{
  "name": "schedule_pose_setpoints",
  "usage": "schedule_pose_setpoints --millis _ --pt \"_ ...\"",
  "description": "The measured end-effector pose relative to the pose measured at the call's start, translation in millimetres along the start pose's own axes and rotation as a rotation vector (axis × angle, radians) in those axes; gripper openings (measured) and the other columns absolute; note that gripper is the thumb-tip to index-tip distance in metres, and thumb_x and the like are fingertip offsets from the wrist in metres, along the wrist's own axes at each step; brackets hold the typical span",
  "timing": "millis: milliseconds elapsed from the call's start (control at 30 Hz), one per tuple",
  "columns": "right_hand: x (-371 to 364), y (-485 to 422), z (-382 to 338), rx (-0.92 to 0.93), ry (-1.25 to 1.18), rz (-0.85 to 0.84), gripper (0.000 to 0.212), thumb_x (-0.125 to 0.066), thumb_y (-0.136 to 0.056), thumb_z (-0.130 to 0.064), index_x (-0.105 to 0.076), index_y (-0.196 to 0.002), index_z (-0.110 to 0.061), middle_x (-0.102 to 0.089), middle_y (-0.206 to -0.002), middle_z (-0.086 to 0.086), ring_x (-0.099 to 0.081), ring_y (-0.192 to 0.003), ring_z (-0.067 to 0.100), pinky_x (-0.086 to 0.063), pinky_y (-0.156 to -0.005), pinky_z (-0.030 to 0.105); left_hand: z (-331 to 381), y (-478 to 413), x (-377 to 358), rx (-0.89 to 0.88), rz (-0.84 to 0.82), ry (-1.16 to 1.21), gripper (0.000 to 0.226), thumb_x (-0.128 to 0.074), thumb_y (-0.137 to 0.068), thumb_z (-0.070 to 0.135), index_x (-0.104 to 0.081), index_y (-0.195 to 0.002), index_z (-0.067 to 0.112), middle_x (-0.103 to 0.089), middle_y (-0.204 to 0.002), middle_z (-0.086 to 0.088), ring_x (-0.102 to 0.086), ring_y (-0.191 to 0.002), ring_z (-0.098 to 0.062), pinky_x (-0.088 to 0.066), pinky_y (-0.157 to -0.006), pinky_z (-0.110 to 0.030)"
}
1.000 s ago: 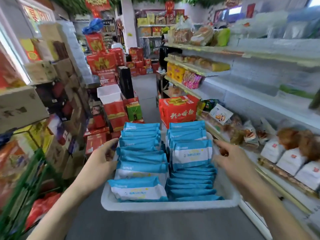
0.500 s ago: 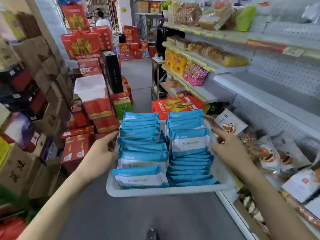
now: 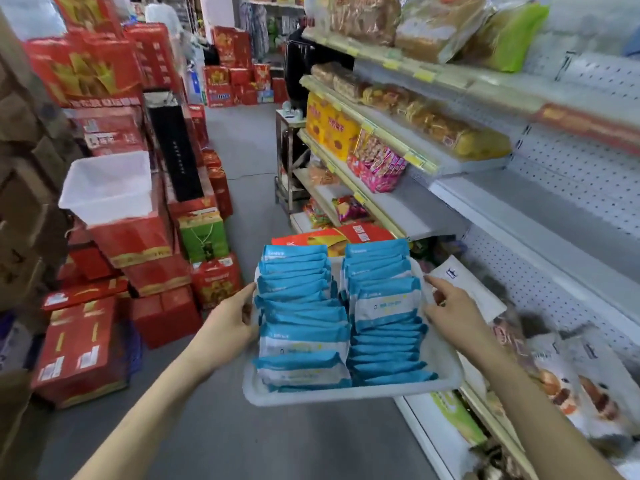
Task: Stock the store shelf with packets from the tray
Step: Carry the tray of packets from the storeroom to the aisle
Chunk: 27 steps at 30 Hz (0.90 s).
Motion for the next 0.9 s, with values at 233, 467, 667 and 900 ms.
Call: schedule_pose_setpoints --millis 233,467,667,900 --pt "-32.0 -159.3 19.0 0.059 -0.048 -0.155 0.071 -0.072 -0.085 -0.033 -0.050 -0.152 -0.028 -0.066 -0.127 -0.003 -0.063 -0.104 0.014 -0.054 -0.082 0.034 -35.7 -133.7 -27.1 0.091 0.025 -0.053 0.065 -0.070 -0.076 0.044 -0.049 -0.136 0.062 -0.070 -0.120 0.031 -0.069 -0.103 0.004 -0.057 -0.086 -0.028" --pt "-62.4 -301.6 24.8 0.155 -0.102 -0.309 0.075 -0.076 -0.082 -0.042 -0.050 -0.150 -0.028 -0.065 -0.132 -0.002 -0.063 -0.111 0.019 -0.051 -0.080 0.031 -73.4 -227.1 -59.2 0.258 0.130 -0.023 0.076 -0.081 -0.081 0.028 -0.047 -0.147 0.042 -0.063 -0.139 0.023 -0.059 -0.131 -0.006 -0.047 -0.114 -0.045" --pt "-89.2 -380.7 23.7 0.179 -0.069 -0.391 0.072 -0.075 -0.089 -0.023 -0.043 -0.154 -0.026 -0.059 -0.144 0.003 -0.060 -0.102 0.011 -0.048 -0.076 0.028 -92.8 -280.4 -66.5 0.395 0.166 -0.075 0.051 -0.062 -0.095 0.011 -0.053 -0.140 0.033 -0.067 -0.134 0.011 -0.062 -0.127 -0.015 -0.049 -0.112 -0.047" --pt "-120.1 -427.5 30.9 0.142 -0.088 -0.453 0.079 -0.072 -0.091 -0.014 -0.035 -0.159 -0.025 -0.054 -0.150 0.006 -0.057 -0.127 0.023 -0.054 -0.093 0.036 -116.7 -322.9 -58.8 0.481 0.150 -0.121 0.059 -0.051 -0.093 0.003 -0.049 -0.147 0.026 -0.067 -0.132 0.002 -0.062 -0.124 -0.021 -0.049 -0.109 -0.042"
Point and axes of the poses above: each hand's wrist, its own y-axis away from the middle knuckle, its own x-axis out of the back of the hand, z = x × y, the point moved 10 cm from there along -y, towards the middle knuckle
